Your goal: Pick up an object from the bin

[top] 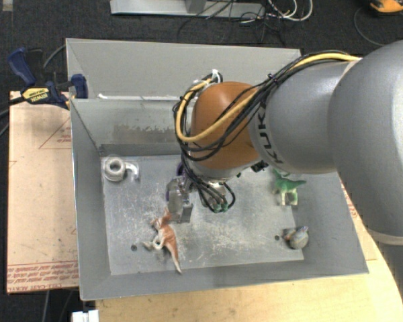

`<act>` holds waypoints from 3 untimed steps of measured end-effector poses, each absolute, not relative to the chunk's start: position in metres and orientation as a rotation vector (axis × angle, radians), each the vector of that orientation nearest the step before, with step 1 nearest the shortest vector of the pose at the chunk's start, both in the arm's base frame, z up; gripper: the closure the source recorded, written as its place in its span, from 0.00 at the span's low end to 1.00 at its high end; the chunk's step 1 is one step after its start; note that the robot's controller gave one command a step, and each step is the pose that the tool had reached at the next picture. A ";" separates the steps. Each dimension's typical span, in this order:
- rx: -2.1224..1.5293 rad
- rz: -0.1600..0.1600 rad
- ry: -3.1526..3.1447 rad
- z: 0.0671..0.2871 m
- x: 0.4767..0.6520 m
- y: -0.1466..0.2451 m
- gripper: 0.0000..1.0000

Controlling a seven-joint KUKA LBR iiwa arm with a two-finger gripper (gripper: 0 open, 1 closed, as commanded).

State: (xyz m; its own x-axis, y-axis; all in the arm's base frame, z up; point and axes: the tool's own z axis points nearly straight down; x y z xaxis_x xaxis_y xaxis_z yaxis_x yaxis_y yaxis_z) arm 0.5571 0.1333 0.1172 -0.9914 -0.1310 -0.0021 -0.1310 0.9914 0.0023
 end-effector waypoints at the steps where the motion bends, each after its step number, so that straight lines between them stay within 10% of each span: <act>1: -0.595 0.010 3.073 0.079 0.528 0.205 1.00; 2: -0.487 0.003 3.102 0.082 0.524 0.164 1.00; 3: -0.450 0.013 3.097 0.070 0.507 0.141 0.00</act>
Offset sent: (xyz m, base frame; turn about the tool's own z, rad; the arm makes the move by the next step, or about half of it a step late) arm -0.0338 0.0317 -0.0345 -0.1851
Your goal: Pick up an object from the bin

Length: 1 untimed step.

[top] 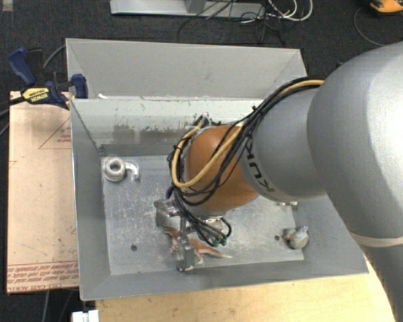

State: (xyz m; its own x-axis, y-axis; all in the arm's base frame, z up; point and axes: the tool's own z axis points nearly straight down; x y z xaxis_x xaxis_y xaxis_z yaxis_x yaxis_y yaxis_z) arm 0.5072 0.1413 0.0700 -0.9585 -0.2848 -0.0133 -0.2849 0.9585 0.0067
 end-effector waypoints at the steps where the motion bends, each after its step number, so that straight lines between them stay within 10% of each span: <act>1: -0.450 0.013 3.097 0.070 0.507 0.141 0.00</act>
Offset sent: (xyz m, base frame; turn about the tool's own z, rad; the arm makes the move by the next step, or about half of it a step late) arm -0.0051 -0.0538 0.0000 -0.0193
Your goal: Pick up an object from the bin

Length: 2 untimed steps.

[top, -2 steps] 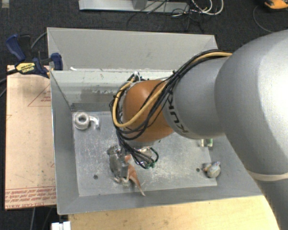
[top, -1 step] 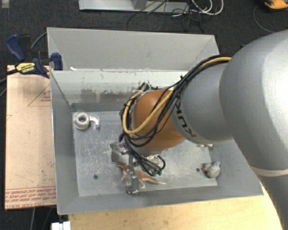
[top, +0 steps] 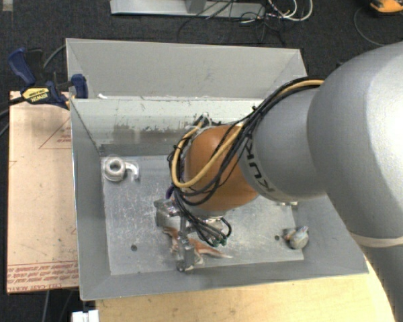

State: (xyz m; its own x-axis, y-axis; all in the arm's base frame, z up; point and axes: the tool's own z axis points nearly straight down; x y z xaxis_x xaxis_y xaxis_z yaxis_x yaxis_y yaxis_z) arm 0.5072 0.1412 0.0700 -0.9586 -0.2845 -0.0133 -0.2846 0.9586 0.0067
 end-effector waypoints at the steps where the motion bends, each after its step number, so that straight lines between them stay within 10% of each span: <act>1: -0.469 0.012 3.092 0.070 0.503 0.085 0.00; 2: -0.545 0.015 3.079 0.070 0.497 0.087 1.00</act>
Offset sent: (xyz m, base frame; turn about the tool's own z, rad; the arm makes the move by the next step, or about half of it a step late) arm -0.0115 -0.0546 0.0000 -0.0652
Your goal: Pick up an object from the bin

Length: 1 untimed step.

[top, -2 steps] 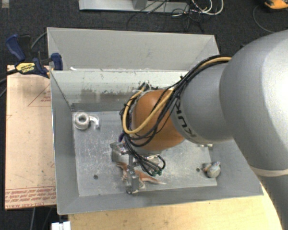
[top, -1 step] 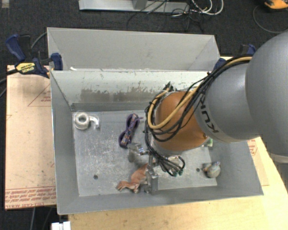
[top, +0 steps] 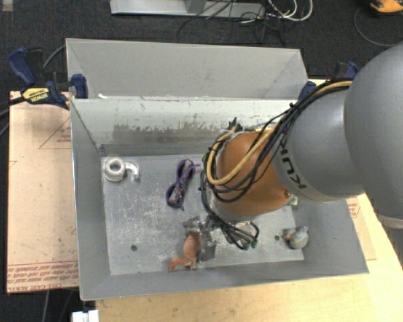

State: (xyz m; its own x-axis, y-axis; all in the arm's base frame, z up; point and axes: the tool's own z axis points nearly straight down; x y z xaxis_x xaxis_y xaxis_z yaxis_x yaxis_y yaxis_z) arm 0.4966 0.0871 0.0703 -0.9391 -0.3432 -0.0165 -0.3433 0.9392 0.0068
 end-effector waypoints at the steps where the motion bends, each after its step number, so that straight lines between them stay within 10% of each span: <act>1: -0.545 0.015 3.079 0.070 0.497 0.087 1.00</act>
Offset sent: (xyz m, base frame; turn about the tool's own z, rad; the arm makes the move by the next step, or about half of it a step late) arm 0.0188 -0.0115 0.1908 -0.0425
